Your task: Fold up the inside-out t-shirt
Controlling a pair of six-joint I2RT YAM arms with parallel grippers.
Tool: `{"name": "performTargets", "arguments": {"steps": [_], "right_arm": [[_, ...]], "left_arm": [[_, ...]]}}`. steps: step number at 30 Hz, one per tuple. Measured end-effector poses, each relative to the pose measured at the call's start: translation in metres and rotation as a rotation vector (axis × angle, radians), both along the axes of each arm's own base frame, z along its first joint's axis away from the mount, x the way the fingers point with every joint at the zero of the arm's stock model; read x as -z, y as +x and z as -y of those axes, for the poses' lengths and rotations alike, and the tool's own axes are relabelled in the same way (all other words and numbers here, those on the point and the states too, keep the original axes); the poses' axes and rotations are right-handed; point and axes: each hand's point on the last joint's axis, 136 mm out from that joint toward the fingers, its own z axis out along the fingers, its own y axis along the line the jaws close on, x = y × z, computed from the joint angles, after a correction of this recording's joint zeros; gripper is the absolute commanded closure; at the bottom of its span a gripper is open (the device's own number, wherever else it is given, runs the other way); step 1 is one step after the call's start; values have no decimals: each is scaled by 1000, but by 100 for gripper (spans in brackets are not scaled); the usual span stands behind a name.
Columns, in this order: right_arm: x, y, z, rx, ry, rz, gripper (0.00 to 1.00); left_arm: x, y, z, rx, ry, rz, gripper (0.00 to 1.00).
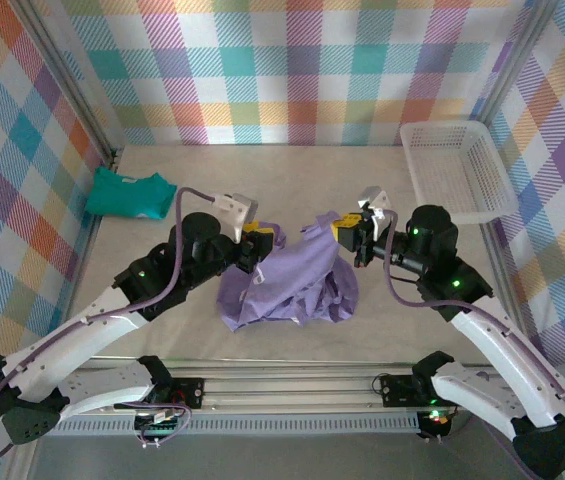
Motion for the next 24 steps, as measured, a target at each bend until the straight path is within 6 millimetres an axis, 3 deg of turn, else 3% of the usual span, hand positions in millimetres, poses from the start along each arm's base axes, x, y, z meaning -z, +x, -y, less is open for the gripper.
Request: {"name": "performTargets", "arguments": {"steps": [10,16,19,24], "right_arm": [[-62,-3,5,-206,70,35,100],[-86,2,-1,-318,92,13,100],[-92,8,-5,-338,109,-4,100],[-91,35,-15,-327,174,-80,100]], "left_arm": [[36,29,2,-58,139,21,56],[51,52,1,-71,150,1,55],[67,50,13,-13,129,-47,53],[99,28,43,116,-29,-151,52]]}}
